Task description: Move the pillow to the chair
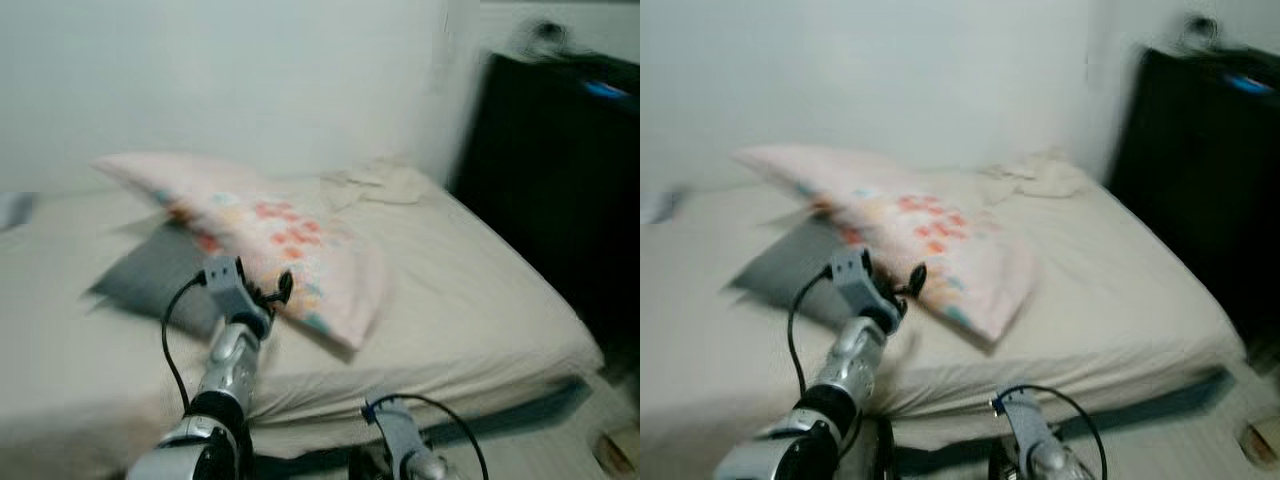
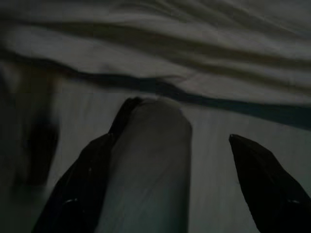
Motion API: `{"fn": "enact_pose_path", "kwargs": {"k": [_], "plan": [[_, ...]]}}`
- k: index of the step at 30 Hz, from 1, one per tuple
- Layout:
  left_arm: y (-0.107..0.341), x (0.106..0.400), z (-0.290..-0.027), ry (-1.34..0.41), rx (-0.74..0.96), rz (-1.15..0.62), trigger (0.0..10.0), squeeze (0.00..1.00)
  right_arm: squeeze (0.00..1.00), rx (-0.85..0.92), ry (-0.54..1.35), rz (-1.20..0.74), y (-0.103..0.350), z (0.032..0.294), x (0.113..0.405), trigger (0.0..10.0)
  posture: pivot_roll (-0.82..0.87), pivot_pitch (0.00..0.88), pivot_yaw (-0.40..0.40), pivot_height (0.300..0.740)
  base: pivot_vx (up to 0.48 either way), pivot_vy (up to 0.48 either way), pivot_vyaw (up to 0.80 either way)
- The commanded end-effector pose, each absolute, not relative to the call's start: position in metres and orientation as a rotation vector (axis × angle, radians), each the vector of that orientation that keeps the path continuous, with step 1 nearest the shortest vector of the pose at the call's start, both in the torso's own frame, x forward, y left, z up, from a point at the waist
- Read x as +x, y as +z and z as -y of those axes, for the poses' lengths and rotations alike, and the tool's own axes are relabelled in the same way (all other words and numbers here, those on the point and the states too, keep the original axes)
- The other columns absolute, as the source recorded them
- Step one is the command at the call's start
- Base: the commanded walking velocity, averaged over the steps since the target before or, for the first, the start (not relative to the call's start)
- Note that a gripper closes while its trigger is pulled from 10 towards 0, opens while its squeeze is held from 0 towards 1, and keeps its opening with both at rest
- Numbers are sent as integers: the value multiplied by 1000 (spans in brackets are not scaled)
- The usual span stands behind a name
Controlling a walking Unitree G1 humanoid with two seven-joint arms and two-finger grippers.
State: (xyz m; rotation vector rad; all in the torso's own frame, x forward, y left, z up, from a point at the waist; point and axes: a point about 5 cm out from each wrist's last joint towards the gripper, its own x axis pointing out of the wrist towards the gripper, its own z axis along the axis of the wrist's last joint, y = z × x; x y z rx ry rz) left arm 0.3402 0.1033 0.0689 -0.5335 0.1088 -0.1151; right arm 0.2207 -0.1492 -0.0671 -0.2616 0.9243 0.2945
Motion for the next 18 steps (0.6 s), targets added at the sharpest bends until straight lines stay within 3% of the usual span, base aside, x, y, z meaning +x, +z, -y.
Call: {"fn": "enact_pose_path", "kwargs": {"k": [1,5,8,10,14,18], "plan": [[71,338,-76,-215,-588,-135,10000,0,0,-188,299,-1058,-85,147,188,10000,-28,92,-3,592,0,0,0],[73,336,-68,-279,-580,-125,10000,0,0,-124,272,-1001,-79,143,200,10000,-24,90,2,592,0,0,0],[83,334,-74,-378,-441,-24,10000,0,0,76,195,-767,-42,136,257,10000,8,83,1,592,0,0,0],[88,336,-82,-390,-362,-3,10000,0,0,84,228,-687,-25,128,277,10000,1,62,5,592,427,0,0],[98,340,-84,-421,-336,32,10000,0,0,22,291,-668,-18,115,285,10000,-3,52,9,592,480,0,0],[103,343,-80,-413,-394,32,10000,0,0,24,293,-690,-21,112,281,10000,6,55,-1,592,0,0,0]]}}
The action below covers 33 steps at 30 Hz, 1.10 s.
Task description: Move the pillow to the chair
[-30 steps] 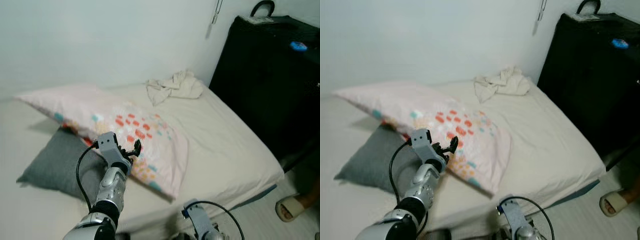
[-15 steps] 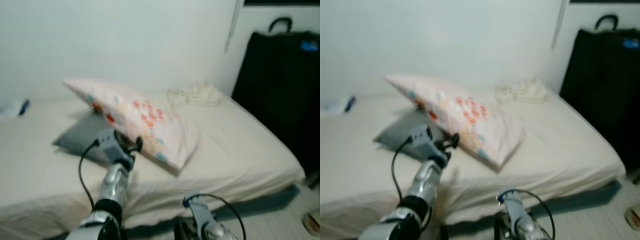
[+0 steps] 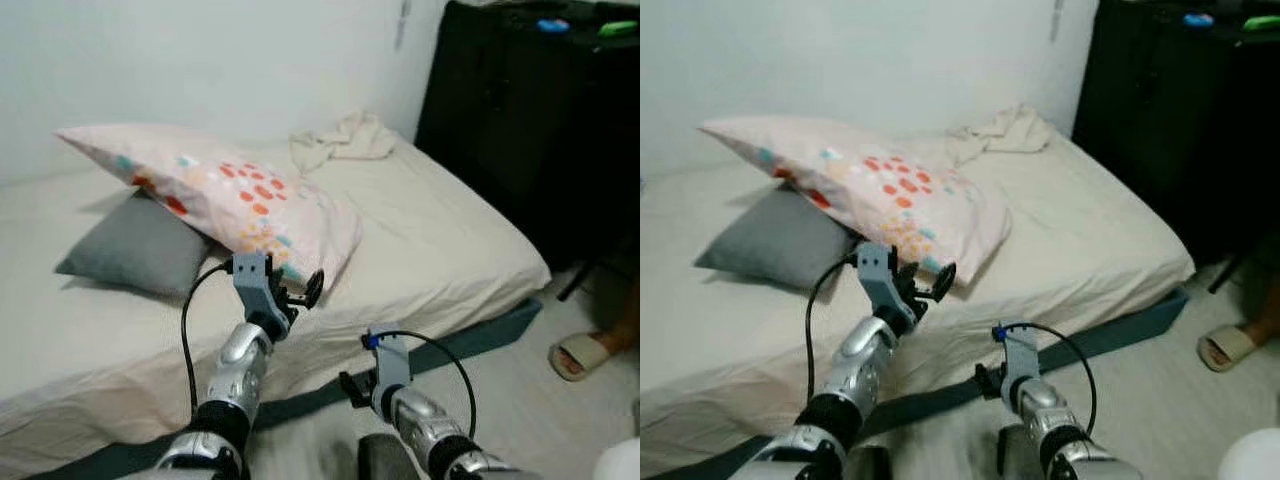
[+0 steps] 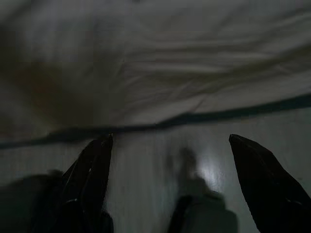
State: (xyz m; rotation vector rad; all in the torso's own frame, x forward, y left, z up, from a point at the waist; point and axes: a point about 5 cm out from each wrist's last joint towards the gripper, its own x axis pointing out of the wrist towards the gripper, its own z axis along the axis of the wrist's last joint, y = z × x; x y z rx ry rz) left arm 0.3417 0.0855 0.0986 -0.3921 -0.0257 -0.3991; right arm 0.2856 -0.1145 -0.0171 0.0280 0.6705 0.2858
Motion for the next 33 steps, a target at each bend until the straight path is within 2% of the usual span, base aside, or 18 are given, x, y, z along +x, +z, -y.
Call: {"fn": "enact_pose_path", "kwargs": {"k": [1,6,33], "plan": [[103,342,-80,-413,-390,35,10000,0,0,26,295,-693,-22,111,280,10000,6,55,-1,592,0,0,0],[98,337,-76,-402,-411,22,10000,0,0,27,331,-714,-27,106,273,10000,6,54,-11,592,0,0,0],[97,335,-67,-414,-448,-11,10000,0,0,2,334,-744,-35,111,264,10000,-36,92,-4,592,0,0,0]]}}
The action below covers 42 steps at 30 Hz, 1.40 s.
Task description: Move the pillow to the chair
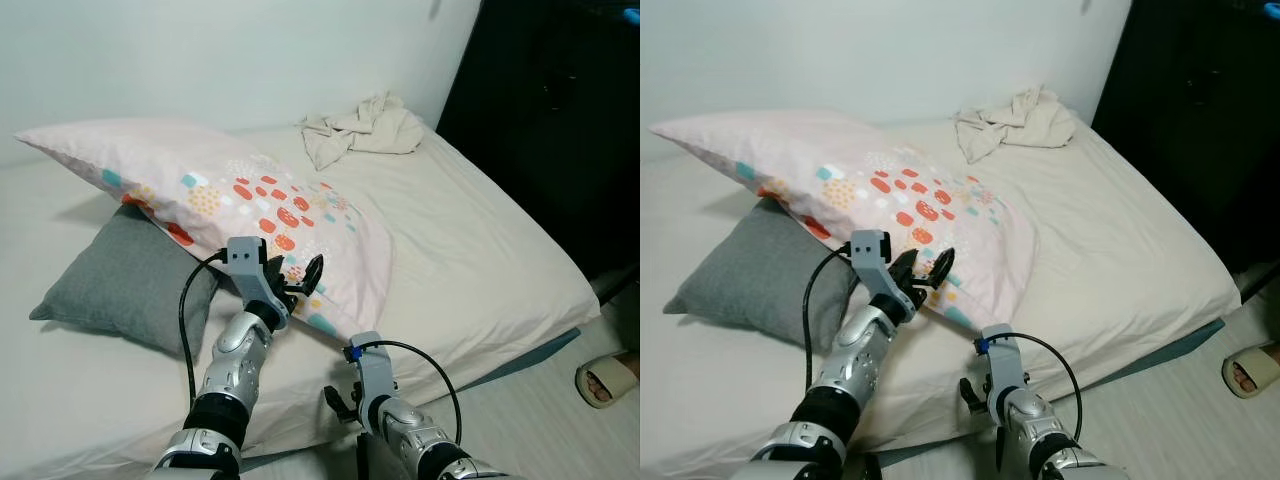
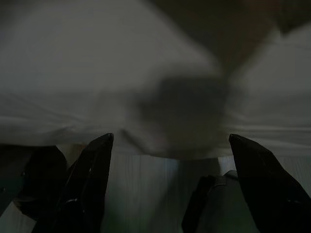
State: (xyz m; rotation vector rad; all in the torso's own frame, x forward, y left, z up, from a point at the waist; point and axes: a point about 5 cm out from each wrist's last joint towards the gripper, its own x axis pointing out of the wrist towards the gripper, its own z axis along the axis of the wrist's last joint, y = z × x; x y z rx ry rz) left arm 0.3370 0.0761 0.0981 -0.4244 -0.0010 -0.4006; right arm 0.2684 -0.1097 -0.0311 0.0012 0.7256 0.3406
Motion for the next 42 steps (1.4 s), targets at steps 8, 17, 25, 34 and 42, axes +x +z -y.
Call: {"fn": "enact_pose_path", "kwargs": {"k": [8,17,25,34,42], "plan": [[102,336,-60,-459,-442,-8,10000,0,0,-31,303,-804,-43,118,256,10000,-44,92,2,567,0,0,0],[103,337,-55,-484,-432,-12,10000,0,0,-30,274,-857,-54,128,241,10000,-54,79,2,537,0,0,0],[117,344,-41,-531,-656,-45,10000,0,0,-49,281,-885,-60,129,232,10000,-63,71,13,537,0,0,0],[115,352,-30,-397,-748,-180,10000,0,0,-23,277,-841,-53,123,242,10000,-74,71,35,537,0,0,0],[100,357,-38,-173,-655,-304,10000,0,0,-16,283,-819,-50,120,245,10000,-72,94,40,537,0,0,0]]}}
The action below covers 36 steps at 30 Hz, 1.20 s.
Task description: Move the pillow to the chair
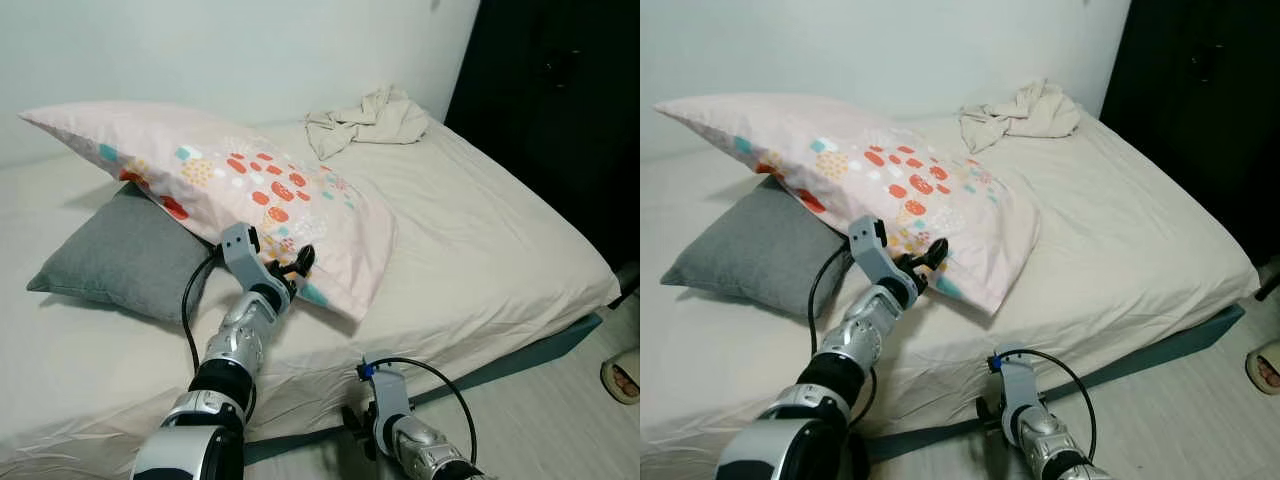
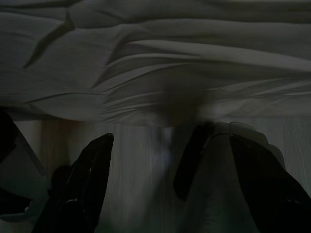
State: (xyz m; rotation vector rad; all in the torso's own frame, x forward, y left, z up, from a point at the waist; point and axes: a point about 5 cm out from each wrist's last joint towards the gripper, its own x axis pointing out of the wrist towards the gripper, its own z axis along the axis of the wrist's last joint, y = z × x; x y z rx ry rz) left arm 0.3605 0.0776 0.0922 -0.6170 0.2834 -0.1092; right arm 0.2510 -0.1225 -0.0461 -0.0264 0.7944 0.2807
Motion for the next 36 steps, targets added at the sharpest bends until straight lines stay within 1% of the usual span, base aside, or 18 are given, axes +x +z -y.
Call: {"fn": "enact_pose_path", "kwargs": {"k": [1,2,4,6,7,10,12,14,17,19,21,23,25,26,28,33,34,36], "plan": [[100,358,-43,-145,-649,-294,10000,1000,0,-14,285,-816,-50,119,246,10000,-75,101,43,537,0,0,0],[100,358,-43,-145,-649,-294,10000,1000,0,-14,285,-816,-50,119,246,10000,-75,101,43,537,0,0,0],[105,365,-61,-42,-697,-259,10000,1000,0,-9,290,-810,-50,117,246,10000,-77,110,45,537,0,0,0],[107,367,-65,-22,-707,-248,10000,1000,0,-8,290,-809,-50,117,246,10000,-77,110,45,537,0,0,0],[118,374,-75,0,-736,-202,10000,1000,0,-7,289,-810,-50,117,245,10000,-80,116,46,537,0,0,0],[128,380,-83,13,-768,-165,10000,1000,0,-12,286,-818,-52,119,242,10000,-78,119,44,537,0,0,0],[134,381,-80,-24,-819,-161,10000,1000,0,-17,283,-823,-53,120,241,10000,-78,119,44,537,0,0,0],[136,382,-77,-44,-835,-168,10000,1000,0,-19,281,-825,-53,121,241,10000,-76,123,44,537,0,0,0],[135,382,-71,-48,-812,-182,10000,1000,0,-16,278,-823,-53,121,241,10000,-75,133,46,537,0,0,0],[132,381,-68,-30,-802,-200,10000,1000,0,-7,278,-818,-53,119,241,10000,-87,161,60,537,0,0,0],[131,380,-67,-24,-787,-206,10000,1000,0,-2,278,-814,-52,118,242,10000,-90,166,62,537,0,0,0],[127,379,-66,2,-713,-226,10000,1000,0,15,279,-800,-51,115,242,10000,-96,207,79,537,0,0,0],[125,378,-67,26,-660,-240,10000,1000,0,25,279,-792,-51,113,243,10000,-97,214,81,537,0,0,0],[122,378,-68,53,-612,-256,10000,1000,0,35,277,-786,-51,112,243,10000,-95,245,94,537,0,0,0],[118,376,-70,85,-558,-283,10000,1000,0,49,274,-779,-51,110,242,10000,-96,264,103,537,0,0,0],[117,374,-59,59,-613,-315,10000,1000,0,72,263,-771,-52,109,239,10000,-97,306,121,537,0,0,0],[120,374,-47,16,-666,-330,10000,1000,0,77,258,-770,-53,110,238,10000,-101,318,127,537,0,0,0],[124,373,-36,-30,-729,-349,10000,1000,0,80,251,-774,-54,111,236,10000,-103,324,131,537,0,0,0]]}}
